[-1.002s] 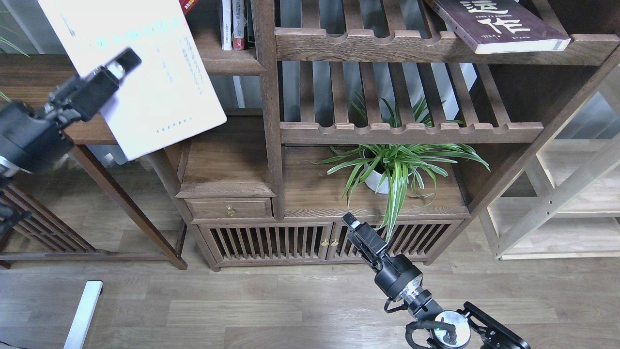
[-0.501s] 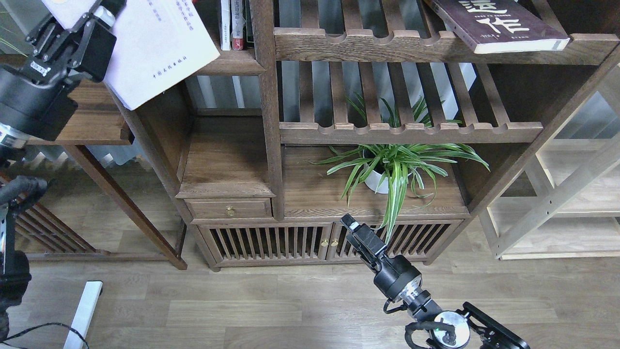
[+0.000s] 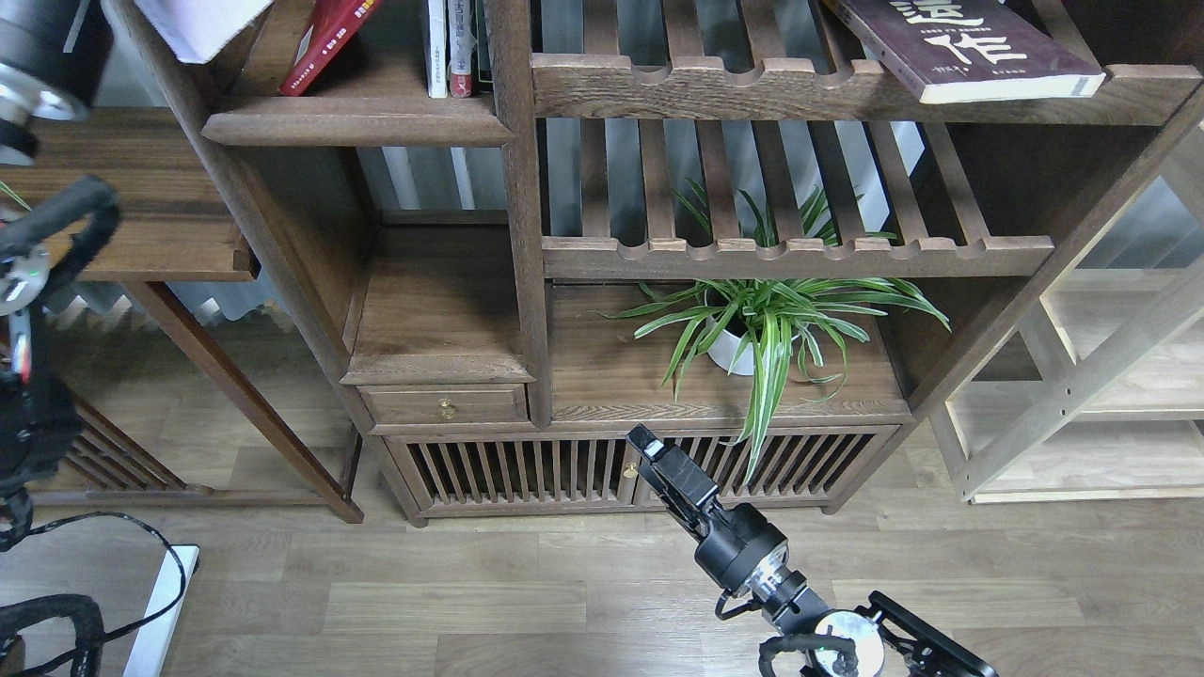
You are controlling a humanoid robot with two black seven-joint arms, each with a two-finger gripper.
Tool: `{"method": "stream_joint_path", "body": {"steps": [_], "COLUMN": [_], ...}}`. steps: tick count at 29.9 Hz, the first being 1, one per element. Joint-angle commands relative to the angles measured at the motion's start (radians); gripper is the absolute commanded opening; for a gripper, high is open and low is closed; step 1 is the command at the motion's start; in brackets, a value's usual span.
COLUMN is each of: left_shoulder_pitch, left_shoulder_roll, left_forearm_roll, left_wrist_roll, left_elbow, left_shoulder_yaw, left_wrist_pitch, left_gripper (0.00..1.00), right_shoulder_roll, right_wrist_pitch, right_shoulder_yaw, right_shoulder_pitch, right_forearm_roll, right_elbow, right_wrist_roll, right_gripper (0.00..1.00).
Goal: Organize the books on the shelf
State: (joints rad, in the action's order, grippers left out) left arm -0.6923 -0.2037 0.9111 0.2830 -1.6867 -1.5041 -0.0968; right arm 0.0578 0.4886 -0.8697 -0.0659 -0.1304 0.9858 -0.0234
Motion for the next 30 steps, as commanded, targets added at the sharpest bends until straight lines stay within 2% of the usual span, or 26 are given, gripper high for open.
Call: {"method": "stream_joint_path", "body": {"steps": [1,11,15,20,25,30], "left_shoulder_pitch": [-0.044,-0.251,-0.334,-0.441,-0.539,-0.576], "left_shoulder_roll": [-0.003,-0.003,-0.002,-0.002,-0.008,-0.013], "left_forearm_roll": [0.037,0.043,0.032,0.011,-0.118,-0.169], "left_wrist_roll": [0.001,-0.002,-0.025,-0.085,-0.220,-0.292], "left_elbow": [0.047,0.278,0.399,0.554,0.725,0.821], "left_shoulder_yaw": [0.053,0.134,0.172,0.228,0.349,0.413], "left_wrist_pitch": [-0.035,-0.097,-0.095,-0.086,-0.083,-0.081], "left_gripper": [0.00,0.00,0.00,0.00,0.00,0.00], "right_shoulder_roll": [0.019,0.019,0.013,0.013,0.016,0.022], "right_wrist_pitch": [0.000,0.000,0.000,0.000,0.000,0.000], "right_shoulder_yaw": [-0.002,0.000,0.000,0.000,-0.002,-0.005], "right_shoulder_pitch": [0.000,0.009,0.009,0.024,0.037,0.046], "right_forearm_roll": [0.003,0.003,0.005,0.009,0.011,0.012], "right_elbow": [0.001,0.001,0.001,0.002,0.007,0.027], "right_wrist_roll": [-0.001,-0.001,-0.001,-0.001,0.000,0.000], "right_gripper": [0.97,0.97,0.97,0.97,0.96,0.96]}}
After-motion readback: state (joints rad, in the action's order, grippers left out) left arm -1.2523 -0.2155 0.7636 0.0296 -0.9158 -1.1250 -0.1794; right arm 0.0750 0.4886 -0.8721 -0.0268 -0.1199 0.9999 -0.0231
